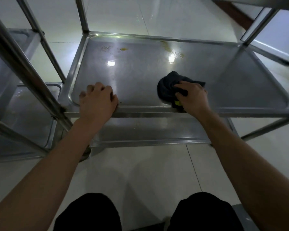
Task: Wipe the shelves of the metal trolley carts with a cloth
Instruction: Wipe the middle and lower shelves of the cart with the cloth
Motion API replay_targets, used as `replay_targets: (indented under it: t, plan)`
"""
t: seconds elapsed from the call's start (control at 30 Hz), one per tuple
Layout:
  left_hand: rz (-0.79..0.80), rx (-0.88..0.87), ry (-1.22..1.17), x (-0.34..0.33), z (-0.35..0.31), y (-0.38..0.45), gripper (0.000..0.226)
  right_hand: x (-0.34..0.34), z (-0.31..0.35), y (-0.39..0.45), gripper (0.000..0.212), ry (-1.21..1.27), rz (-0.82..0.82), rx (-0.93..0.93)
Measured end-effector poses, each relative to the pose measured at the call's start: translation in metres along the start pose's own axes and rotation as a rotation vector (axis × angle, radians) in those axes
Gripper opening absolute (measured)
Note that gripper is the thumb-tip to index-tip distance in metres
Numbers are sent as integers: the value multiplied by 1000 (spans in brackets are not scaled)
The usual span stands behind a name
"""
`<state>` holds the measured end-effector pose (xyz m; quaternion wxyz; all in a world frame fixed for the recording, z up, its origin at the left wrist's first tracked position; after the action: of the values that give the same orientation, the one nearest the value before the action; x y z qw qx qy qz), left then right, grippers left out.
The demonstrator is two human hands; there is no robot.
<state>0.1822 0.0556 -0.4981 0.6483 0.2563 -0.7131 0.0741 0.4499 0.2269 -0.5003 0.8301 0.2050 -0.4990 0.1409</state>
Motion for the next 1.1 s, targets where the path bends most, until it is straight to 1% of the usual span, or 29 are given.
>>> replay_targets:
  t: [0.13,0.27,0.37,0.4,0.5,0.53,0.6,0.67,0.73,0.8,0.87,0.93,1.0,1.1]
  plan:
    - [-8,-27,-24,0,2,2,27,4,7,-5,33,-13,8,3]
    - [36,-41,-14,-2,0,7,29,5,9,-8,35,-8,56,-2]
    - [38,-58,-36,-2,2,7,28,7,11,-10,35,-10,42,25]
    - [62,-68,-13,-2,2,9,28,6,10,-10,35,-14,37,43]
    - [195,-157,160,-8,-2,18,33,3,2,-10,37,-6,29,87]
    - [213,-141,172,-6,-3,21,33,3,0,-8,37,3,36,94]
    - [186,-51,119,0,-9,23,28,4,-4,-4,38,18,57,107]
    - [125,-36,68,6,-33,20,20,7,-9,-2,39,50,67,126]
    - [46,-92,-77,10,-81,12,24,12,-17,-1,38,77,65,163]
    - [3,-134,-206,12,-139,7,28,20,-32,2,36,72,46,211]
    - [-8,-152,-217,8,-189,8,29,31,-50,4,33,58,33,213]
    - [-4,-133,-202,3,-222,11,29,40,-66,4,34,44,66,185]
    - [21,-108,-187,-3,-242,10,30,49,-78,1,35,26,104,195]
    - [53,-108,-168,-13,-263,5,34,60,-85,-4,34,20,114,229]
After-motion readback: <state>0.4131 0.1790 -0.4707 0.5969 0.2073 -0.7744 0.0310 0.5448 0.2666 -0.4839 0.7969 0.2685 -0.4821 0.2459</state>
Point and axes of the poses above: each hand's wrist, its own y-axis towards the middle knuckle, its own x-axis out of the back of the hand, z = x × y, the point moved 5 cm from there along y, towards the middle knuckle, and after that the axes turned 2 degrees about x, right-handed, at the moved point
